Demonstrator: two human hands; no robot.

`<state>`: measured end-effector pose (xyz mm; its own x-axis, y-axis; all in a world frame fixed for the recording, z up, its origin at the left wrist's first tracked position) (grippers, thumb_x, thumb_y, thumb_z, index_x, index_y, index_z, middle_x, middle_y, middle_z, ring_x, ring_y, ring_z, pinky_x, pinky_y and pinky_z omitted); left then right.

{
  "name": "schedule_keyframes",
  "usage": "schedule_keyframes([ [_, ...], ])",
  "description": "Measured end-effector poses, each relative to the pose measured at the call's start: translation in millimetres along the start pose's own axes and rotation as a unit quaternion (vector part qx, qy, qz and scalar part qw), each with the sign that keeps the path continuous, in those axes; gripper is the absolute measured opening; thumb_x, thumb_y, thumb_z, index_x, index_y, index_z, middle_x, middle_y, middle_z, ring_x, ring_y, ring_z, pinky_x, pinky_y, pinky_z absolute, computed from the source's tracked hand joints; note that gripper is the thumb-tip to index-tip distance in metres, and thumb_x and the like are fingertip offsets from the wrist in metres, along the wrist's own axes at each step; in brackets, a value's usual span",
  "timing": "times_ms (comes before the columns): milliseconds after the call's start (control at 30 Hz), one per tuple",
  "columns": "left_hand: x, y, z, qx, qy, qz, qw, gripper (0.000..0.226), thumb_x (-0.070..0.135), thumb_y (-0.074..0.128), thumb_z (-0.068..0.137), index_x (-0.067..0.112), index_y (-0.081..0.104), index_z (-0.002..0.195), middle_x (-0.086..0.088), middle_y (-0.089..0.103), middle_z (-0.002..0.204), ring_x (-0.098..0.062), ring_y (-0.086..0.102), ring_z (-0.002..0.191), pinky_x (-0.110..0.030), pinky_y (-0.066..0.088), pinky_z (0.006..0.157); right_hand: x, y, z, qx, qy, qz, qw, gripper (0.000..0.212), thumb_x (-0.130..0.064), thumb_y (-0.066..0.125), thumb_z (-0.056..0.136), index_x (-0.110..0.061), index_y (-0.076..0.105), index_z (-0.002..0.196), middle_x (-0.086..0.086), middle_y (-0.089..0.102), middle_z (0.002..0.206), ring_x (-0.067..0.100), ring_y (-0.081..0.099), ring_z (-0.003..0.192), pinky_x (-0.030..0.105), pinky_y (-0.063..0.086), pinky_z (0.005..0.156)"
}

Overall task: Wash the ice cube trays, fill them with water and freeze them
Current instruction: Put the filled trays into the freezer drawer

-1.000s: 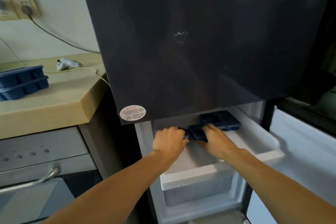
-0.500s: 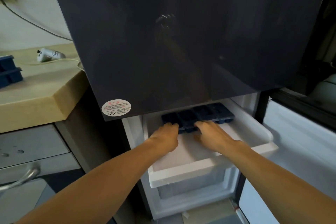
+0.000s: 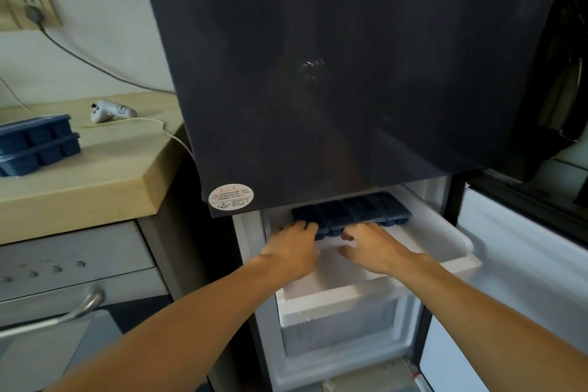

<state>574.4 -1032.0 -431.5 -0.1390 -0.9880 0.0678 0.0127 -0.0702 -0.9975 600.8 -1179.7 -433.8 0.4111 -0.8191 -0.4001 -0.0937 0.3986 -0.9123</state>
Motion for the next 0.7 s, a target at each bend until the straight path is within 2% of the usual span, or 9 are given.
schedule_keyframes([
  [67,2,-13,-20,0.020,0.026,-0.008,0.999,0.049,0.033,0.055,0.100,0.020,0.041,0.146,-0.007,0.050,0.145,-0.031,0.051,0.129,-0.045,0.047,0.105,-17,-7,-10,0.000,-0.001,-0.002,1.000,0.032,-0.037,0.068,0.095,-0.011,0.070,0.115,0.007,0.070,0.116,0.027,0.066,0.100,0.038,0.055,0.084],
  [167,-3,-31,-57,0.056,0.058,-0.041,0.996,0.044,0.033,0.051,0.101,0.022,0.045,0.143,-0.004,0.053,0.143,-0.028,0.055,0.125,-0.043,0.049,0.102,-47,-19,-24,0.006,-0.010,-0.002,1.000,0.025,-0.040,0.067,0.095,-0.015,0.070,0.094,0.003,0.070,0.093,0.024,0.066,0.082,0.041,0.055,0.072],
  [300,-29,-56,-110,0.118,0.068,-0.073,0.988,0.037,0.038,0.047,0.103,0.027,0.053,0.138,0.003,0.061,0.135,-0.022,0.062,0.116,-0.041,0.052,0.098,-102,-34,-43,0.020,-0.048,-0.001,0.999,0.027,-0.041,0.066,0.093,-0.023,0.067,0.073,-0.005,0.066,0.072,0.018,0.062,0.067,0.035,0.047,0.057],
  [433,-76,-92,-162,0.191,0.058,-0.104,0.974,0.023,0.044,0.047,0.101,0.031,0.063,0.111,0.011,0.068,0.099,-0.014,0.064,0.086,-0.041,0.057,0.081,-174,-43,-58,0.023,-0.089,-0.003,0.996,0.034,-0.048,0.064,0.089,-0.022,0.068,0.068,-0.010,0.068,0.070,0.010,0.063,0.068,0.036,0.052,0.063],
  [533,-118,-123,-202,0.249,0.043,-0.113,0.961,0.023,0.046,0.050,0.101,0.032,0.066,0.110,0.015,0.068,0.088,-0.007,0.062,0.077,-0.034,0.056,0.074,-241,-53,-63,0.036,-0.140,0.025,0.989,0.031,-0.050,0.064,0.089,-0.025,0.073,0.074,-0.012,0.071,0.075,0.005,0.066,0.074,0.035,0.058,0.070],
  [600,-147,-144,-230,0.278,0.034,-0.116,0.953,0.023,0.047,0.049,0.101,0.033,0.067,0.101,0.017,0.066,0.081,-0.004,0.059,0.071,-0.032,0.053,0.069,-293,-62,-64,0.051,-0.189,0.044,0.980,0.034,-0.053,0.062,0.090,-0.025,0.075,0.074,-0.010,0.072,0.075,0.004,0.067,0.075,0.032,0.057,0.071],
  [700,-192,-174,-272,0.321,0.011,-0.117,0.940,0.030,0.047,0.045,0.100,0.028,0.064,0.087,0.015,0.063,0.072,-0.004,0.054,0.061,-0.031,0.049,0.061,-370,-81,-60,0.122,-0.246,0.061,0.960,0.046,-0.051,0.059,0.090,-0.020,0.061,0.057,-0.009,0.062,0.056,0.008,0.057,0.055,0.035,0.048,0.059],
])
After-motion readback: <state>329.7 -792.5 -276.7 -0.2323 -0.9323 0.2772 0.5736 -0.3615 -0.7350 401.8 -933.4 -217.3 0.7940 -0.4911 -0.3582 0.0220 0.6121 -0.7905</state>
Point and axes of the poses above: each hand's wrist, its own z-axis towards the middle knuckle, its own y-axis out of the palm, x = y × z, the point moved 8 cm from there along z, towards the middle knuckle
